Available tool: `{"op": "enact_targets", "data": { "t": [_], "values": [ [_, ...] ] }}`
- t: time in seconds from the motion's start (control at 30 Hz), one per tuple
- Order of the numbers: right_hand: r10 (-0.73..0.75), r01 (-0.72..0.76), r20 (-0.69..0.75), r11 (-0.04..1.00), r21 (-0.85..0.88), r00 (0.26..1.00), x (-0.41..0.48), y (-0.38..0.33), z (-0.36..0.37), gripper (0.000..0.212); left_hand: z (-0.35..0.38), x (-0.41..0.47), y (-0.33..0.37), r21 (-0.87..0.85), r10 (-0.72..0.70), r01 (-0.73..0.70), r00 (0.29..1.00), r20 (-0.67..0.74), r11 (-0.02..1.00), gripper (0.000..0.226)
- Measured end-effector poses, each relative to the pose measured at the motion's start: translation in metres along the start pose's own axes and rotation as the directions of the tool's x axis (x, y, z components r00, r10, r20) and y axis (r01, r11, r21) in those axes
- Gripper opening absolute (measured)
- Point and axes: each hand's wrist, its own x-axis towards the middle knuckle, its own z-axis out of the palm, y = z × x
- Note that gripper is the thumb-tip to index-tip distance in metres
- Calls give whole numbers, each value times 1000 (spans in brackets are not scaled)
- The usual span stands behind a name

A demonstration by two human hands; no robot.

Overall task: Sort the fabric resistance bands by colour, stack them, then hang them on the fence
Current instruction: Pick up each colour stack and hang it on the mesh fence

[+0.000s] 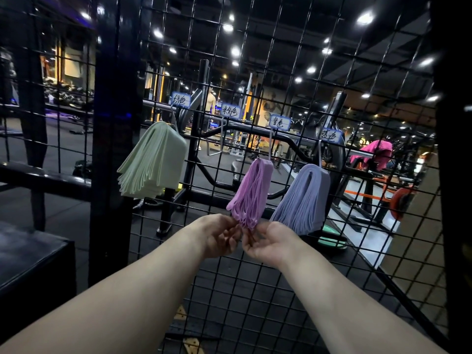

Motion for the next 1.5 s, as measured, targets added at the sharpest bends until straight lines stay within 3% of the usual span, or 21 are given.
{"op": "enact_targets", "data": {
  "t": [0.33, 0.47, 0.53, 0.6, 0.67, 0.73, 0.8, 0.87, 0.93, 1.0, 1.07, 1.2, 1.33, 1.5],
  "values": [
    [12, -12, 7, 1000, -25, 1000, 6, -1, -4, 21, 2, -6, -2, -13, -5, 6, 1000, 29, 1000, 34],
    [-9, 8, -78, 1000, -15, 997, 6, -2, -9, 32, -1, -1, -4, -35, 28, -31, 995, -97, 999, 29],
    [-77, 68, -133, 995, -67, 988, 7, 0, -8, 26, -1, -1, -4, 20, 116, -115, 972, -205, 993, 28],
    [-222, 163, -198, 947, -278, 955, 7, 6, -7, 21, 3, -5, -2, 156, 325, -290, 892, -314, 944, 25],
    [-470, 287, -173, 749, -597, 866, 2, 14, -4, 25, 8, -13, 2, 446, 669, -509, 649, -362, 736, 18],
    [-681, 407, -29, 471, -783, 732, -9, 14, 3, 29, 19, -25, 10, 568, 880, -686, 443, -170, 455, 15],
    [-771, 488, 98, 294, -822, 629, -24, 8, 14, 22, 29, -27, 18, 575, 925, -756, 379, -4, 312, 23],
    [-785, 467, 230, 85, -880, 575, -41, -1, 25, 24, 35, -25, 26, 597, 910, -744, 410, 55, 299, 33],
    [-809, 399, 350, -158, -903, 472, -56, -10, 31, 33, 41, -26, 31, 569, 892, -756, 444, 83, 323, 30],
    [-841, 382, 392, -246, -891, 373, -64, -21, 33, 34, 44, -27, 34, 592, 894, -747, 437, 97, 301, 26],
    [-841, 356, 403, -276, -893, 360, -60, -32, 33, 31, 45, -29, 36, 611, 908, -744, 409, 96, 271, 23],
    [-803, 281, 407, -308, -909, 435, -36, -38, 36, 36, 42, -29, 42, 603, 904, -736, 424, 54, 309, 21],
    [-831, 335, 372, -241, -911, 414, -21, -40, 43, 37, 44, -29, 49, 549, 913, -776, 404, 52, 311, 14],
    [-832, 281, 319, -206, -937, 453, -19, -43, 43, 34, 49, -27, 50, 482, 898, -801, 436, 61, 356, 28]
  ]
}}
